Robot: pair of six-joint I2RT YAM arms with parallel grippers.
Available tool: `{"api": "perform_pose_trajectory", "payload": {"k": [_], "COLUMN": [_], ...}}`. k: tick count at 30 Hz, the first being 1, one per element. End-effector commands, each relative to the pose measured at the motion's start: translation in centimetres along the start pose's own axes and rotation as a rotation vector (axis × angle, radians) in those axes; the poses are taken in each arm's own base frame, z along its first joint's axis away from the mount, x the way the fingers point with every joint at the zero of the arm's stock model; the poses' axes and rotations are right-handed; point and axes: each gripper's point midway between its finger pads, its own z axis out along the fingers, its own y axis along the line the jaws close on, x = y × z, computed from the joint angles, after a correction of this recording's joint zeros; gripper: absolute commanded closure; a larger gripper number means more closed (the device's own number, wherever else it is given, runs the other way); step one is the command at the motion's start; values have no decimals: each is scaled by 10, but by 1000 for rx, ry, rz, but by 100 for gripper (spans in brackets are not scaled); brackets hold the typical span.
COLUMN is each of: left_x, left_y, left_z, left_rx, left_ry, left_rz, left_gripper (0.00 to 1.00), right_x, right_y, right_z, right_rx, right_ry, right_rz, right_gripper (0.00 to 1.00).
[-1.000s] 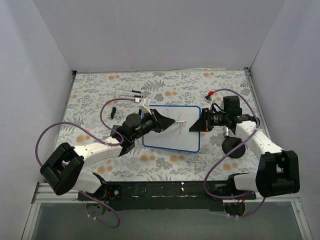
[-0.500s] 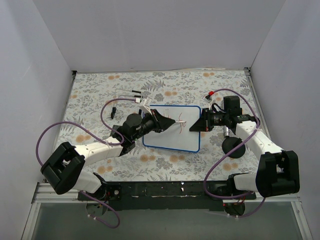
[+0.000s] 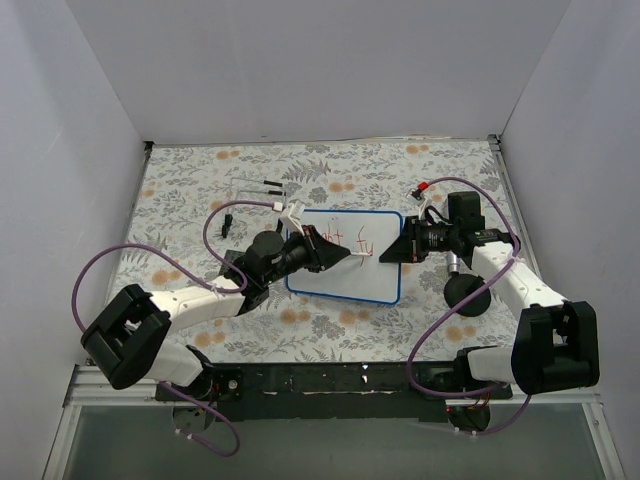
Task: Write a sentence on the whiteboard
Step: Write with the whiteboard marker without the cap on the whiteboard.
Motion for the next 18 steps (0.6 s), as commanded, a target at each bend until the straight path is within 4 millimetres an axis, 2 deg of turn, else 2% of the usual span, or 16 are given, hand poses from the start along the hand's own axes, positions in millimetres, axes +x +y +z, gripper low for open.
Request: {"api": "perform_pose_trajectory", "payload": {"k": [1,6,10,11,14,18], "left_x": [14,10,-11,-20,-35,-49], "left_y": [6,-3,-23,-35,-44,-40], "left_z": [-9,-13,-23,-29,-43,-64], "left_rx": [-15,24,68,97,103,68], "left_ry": [50,30,-48,-77,-128,-175], "left_rz": [-2,-8,-2,9,26,48], "left_gripper": [100,100,100,100,100,100], "right_x": [-15,-14,-14,-15,-15,-14], "right_y": [23,23,22,21,21,20], "right_z": [-6,-6,-6,-6,-6,-6], "right_rx": [-77,-75,-70,-68,-65,-61], "right_ry": [-43,-43,-43,-45,-46,-43], "right_rz": [-103,-106,-107,-110,-116,-118], "right_gripper": [99,99,99,99,99,99]}}
